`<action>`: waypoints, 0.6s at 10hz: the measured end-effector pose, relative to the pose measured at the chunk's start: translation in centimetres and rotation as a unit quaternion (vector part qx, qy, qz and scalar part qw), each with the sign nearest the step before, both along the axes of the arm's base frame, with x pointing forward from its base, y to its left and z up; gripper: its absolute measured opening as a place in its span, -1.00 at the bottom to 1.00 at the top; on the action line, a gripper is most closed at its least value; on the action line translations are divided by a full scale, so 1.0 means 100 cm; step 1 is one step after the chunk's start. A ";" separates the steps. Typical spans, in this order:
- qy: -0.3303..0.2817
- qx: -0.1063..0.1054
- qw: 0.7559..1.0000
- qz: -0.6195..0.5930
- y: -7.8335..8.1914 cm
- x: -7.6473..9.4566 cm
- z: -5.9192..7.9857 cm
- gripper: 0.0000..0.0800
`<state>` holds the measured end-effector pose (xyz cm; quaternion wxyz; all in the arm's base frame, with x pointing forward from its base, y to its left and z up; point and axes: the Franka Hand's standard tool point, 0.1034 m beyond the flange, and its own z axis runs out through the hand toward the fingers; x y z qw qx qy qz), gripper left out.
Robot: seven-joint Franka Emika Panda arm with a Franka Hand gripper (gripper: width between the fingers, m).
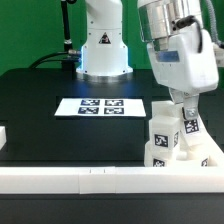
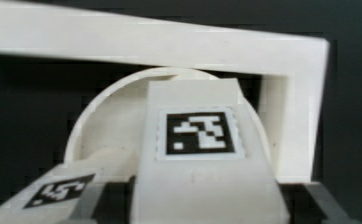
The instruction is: Assemble stool
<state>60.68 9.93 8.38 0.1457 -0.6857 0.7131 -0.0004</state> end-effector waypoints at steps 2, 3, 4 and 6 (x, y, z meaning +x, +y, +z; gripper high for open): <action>0.006 0.017 0.997 -0.077 0.005 0.002 0.000 -0.16; 0.007 0.020 0.995 -0.095 0.006 0.002 -0.001 -0.16; 0.014 0.031 0.991 -0.133 0.007 0.002 -0.001 -0.16; 0.025 0.044 0.980 -0.191 0.012 0.003 0.000 -0.16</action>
Offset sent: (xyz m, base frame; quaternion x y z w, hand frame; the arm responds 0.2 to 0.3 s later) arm 0.0066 0.0088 -0.0034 0.0061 0.0066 0.2193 0.9756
